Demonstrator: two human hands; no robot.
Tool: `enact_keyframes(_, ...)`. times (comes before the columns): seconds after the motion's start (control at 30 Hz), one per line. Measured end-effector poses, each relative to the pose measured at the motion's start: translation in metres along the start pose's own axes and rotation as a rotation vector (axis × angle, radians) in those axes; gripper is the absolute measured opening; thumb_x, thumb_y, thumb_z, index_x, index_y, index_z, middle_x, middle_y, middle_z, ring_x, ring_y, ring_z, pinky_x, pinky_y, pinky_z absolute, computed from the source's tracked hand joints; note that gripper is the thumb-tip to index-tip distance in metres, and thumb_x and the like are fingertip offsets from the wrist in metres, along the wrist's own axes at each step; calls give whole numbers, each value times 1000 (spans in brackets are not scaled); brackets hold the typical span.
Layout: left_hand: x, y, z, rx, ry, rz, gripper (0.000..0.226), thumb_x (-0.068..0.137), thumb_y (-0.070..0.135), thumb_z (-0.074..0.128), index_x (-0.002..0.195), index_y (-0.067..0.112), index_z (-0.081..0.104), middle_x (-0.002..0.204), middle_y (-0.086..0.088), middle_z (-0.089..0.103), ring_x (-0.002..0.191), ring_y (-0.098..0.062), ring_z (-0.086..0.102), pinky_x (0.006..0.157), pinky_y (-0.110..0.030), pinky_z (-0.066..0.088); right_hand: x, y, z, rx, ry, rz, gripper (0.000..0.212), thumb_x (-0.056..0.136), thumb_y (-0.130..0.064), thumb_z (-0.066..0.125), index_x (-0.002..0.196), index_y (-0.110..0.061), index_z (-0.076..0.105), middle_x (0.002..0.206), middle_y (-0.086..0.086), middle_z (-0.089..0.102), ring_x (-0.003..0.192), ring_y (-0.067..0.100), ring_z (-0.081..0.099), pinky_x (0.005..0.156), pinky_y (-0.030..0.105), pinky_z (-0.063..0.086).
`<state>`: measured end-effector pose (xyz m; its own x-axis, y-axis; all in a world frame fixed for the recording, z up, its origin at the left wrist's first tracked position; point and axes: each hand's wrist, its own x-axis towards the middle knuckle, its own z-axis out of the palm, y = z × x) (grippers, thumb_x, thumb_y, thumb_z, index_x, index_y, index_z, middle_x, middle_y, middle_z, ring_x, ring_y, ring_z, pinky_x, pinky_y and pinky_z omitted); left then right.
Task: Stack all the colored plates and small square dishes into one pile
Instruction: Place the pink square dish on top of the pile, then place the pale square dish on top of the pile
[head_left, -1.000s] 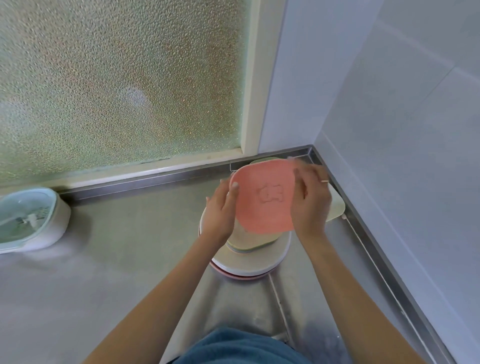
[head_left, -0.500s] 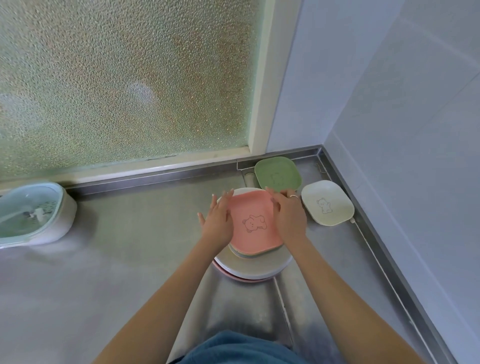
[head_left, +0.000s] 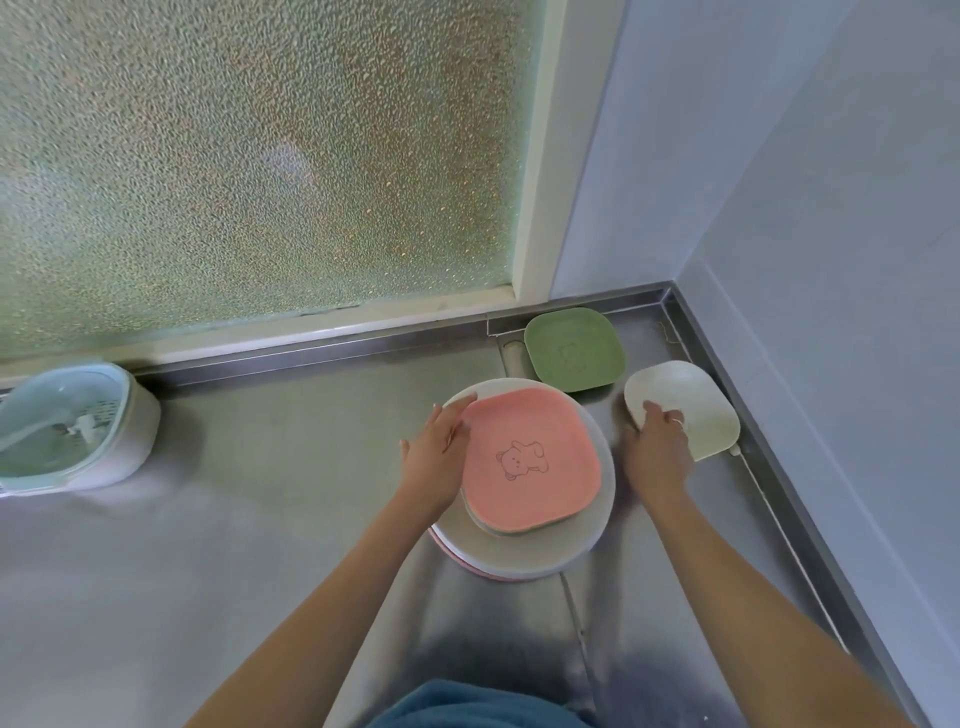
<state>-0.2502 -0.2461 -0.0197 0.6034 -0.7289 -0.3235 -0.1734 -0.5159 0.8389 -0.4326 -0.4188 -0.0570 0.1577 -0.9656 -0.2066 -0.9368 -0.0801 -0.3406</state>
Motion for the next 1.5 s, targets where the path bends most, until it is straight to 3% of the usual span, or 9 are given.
enact_keyframes(0.2,1,0,7,-24,63,-10,42,87,32,28,119,51,47,130,6,58,133,-27,43,109,-59,29,1,16,16,-132,7,-30,29,88,-1,41,108,-7,61,112,18,54,105,37,49,74,38,41)
enact_keyframes(0.47,2,-2,7,-12,63,18,46,86,32,28,124,45,50,130,7,59,134,-25,41,110,-56,29,-29,-2,-2,145,356,-124,22,87,-4,49,97,-13,66,104,9,58,99,33,50,61,30,36)
enact_keyframes(0.7,1,5,-1,-101,44,-11,43,95,46,33,133,33,48,139,4,52,131,-19,44,114,-46,29,-81,-31,-20,311,421,-611,18,77,-8,62,88,-18,71,100,2,56,90,23,55,55,24,41)
enact_keyframes(0.83,-1,16,-5,-339,91,-9,34,98,40,31,101,26,62,110,-1,64,109,-20,56,105,-42,40,-106,-29,-17,254,389,-838,24,78,-12,53,88,-21,73,91,0,57,82,14,49,54,24,47)
enact_keyframes(0.93,-3,19,-6,-366,95,-13,41,97,44,30,107,26,65,111,0,65,108,-18,58,103,-42,41,-120,-19,-13,199,353,-915,19,80,-18,55,85,-22,74,82,0,61,76,15,50,52,25,49)
enact_keyframes(1.03,-4,20,-4,-331,64,13,41,95,45,34,120,28,61,121,0,64,114,-19,57,103,-40,43,-127,-12,-13,180,303,-904,17,79,-26,58,83,-21,74,81,-2,62,75,16,55,54,21,48)
enact_keyframes(1.17,-6,16,1,-223,22,15,32,95,18,38,119,21,58,109,-3,63,105,-26,57,91,-38,46,-127,-13,-15,229,168,-873,18,76,-28,54,77,-22,71,78,-7,61,78,11,52,56,22,49)
enact_keyframes(1.3,-5,7,0,-198,12,-14,34,92,12,42,120,20,59,105,-1,64,102,-25,58,88,-35,46,-114,-20,-22,443,132,-675,27,79,-30,45,82,-24,71,83,-12,59,78,-1,46,67,5,37)
enact_keyframes(1.5,-1,9,-4,-259,33,-12,20,95,17,45,98,24,64,89,7,63,85,-14,56,74,-25,44,-46,-40,-35,518,252,-351,23,89,-10,48,98,-22,65,97,2,58,74,17,51,64,27,42)
